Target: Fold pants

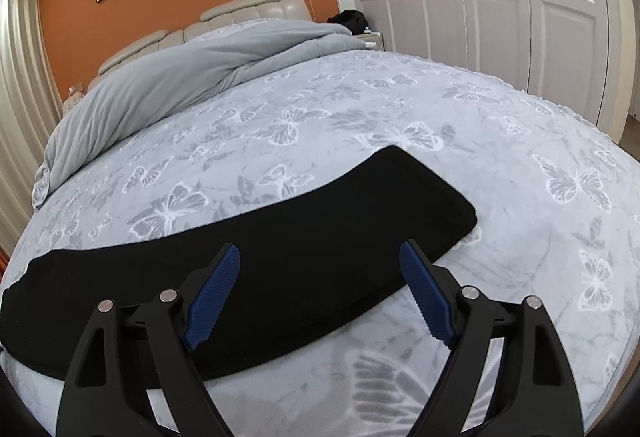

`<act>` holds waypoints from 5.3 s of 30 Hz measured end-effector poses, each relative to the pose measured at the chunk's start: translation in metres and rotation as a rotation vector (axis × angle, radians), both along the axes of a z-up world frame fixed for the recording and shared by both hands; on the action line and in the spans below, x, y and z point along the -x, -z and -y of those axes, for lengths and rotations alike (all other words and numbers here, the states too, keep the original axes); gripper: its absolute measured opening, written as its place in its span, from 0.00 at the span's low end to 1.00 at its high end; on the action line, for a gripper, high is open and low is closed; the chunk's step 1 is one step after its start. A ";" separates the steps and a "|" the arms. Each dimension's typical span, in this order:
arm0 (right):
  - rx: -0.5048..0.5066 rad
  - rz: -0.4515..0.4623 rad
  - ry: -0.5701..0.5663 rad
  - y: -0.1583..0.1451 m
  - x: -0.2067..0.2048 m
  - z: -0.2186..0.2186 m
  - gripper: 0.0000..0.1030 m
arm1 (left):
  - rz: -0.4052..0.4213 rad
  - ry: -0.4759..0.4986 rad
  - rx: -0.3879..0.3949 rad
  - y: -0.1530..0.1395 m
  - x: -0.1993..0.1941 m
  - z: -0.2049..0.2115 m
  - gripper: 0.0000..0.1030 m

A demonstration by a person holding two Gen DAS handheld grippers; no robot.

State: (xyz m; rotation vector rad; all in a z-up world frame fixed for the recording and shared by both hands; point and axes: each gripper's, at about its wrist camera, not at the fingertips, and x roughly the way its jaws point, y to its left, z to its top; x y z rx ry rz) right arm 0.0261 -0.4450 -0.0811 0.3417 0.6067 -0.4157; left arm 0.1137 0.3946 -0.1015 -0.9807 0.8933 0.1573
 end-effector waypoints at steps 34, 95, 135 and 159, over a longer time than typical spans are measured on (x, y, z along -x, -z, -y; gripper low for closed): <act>-0.385 -0.151 -0.053 0.054 0.011 0.097 0.24 | -0.187 0.052 -0.065 0.015 -0.012 0.009 0.13; -0.093 -0.075 -0.163 0.014 0.008 0.126 0.20 | -0.067 0.524 -0.915 -0.013 0.052 0.362 0.58; -0.065 -0.275 -0.796 0.004 -0.110 -0.291 0.48 | 0.165 0.491 -0.557 0.010 0.086 0.271 0.69; -0.436 -0.121 -0.343 0.034 -0.052 -0.143 0.19 | 0.164 0.229 -0.409 0.003 0.067 0.207 0.74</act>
